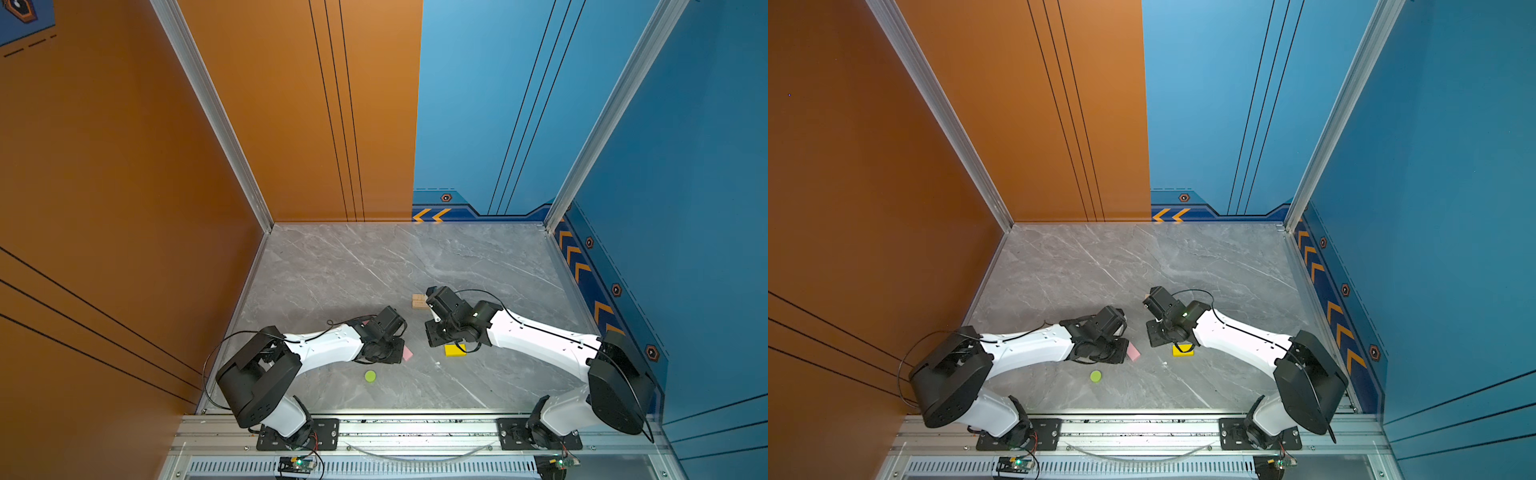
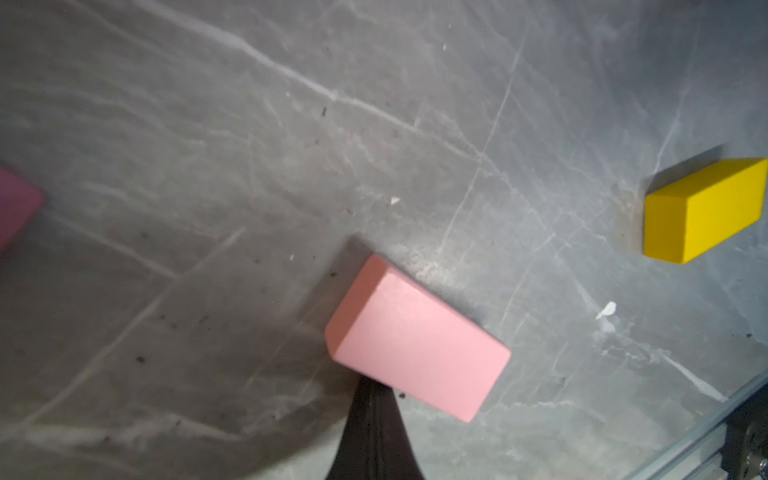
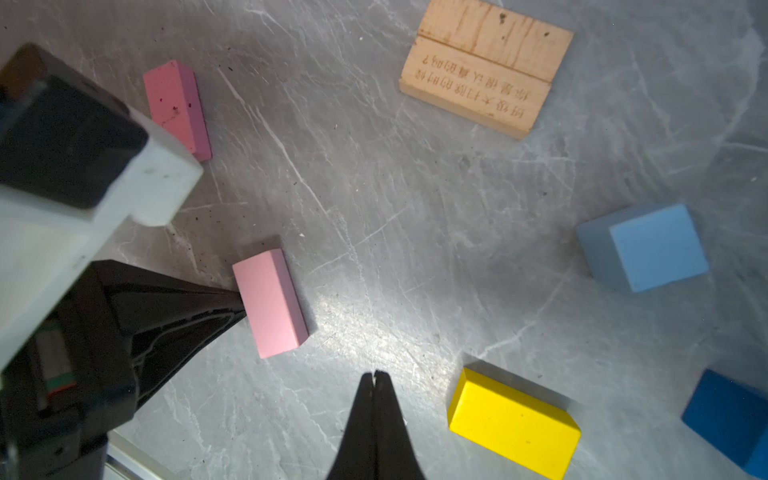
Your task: Build the wood block tower
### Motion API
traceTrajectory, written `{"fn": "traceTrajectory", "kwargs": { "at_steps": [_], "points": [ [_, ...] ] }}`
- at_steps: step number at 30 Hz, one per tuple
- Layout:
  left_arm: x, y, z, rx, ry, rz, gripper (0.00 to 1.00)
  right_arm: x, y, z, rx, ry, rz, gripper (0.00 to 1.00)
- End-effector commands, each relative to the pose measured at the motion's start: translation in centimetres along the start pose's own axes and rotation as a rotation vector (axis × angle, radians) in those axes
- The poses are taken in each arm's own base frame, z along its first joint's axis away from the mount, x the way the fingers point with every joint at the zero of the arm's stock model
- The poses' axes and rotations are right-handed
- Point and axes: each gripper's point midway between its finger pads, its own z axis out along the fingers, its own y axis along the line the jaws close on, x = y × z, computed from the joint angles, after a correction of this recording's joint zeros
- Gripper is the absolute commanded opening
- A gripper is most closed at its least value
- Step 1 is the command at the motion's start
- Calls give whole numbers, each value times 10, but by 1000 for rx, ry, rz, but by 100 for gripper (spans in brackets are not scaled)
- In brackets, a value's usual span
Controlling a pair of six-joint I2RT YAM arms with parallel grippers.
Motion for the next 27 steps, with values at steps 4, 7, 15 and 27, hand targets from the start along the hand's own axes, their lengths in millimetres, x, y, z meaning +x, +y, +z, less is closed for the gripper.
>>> {"fn": "traceTrajectory", "kwargs": {
  "at_steps": [4,7,15,27],
  "points": [
    [-1,14,0,-39,21,20,0,3,3,-3,2,-14,14,0],
    [-7,16,-9,-31,1,24,0,5,9,1,21,-3,-15,6],
    [-22,28,-60,-35,-133,9,0,4,35,16,71,57,-162,33],
    [-28,62,-133,-116,-371,-19,0,10,72,43,39,175,-341,62]
  ]
}}
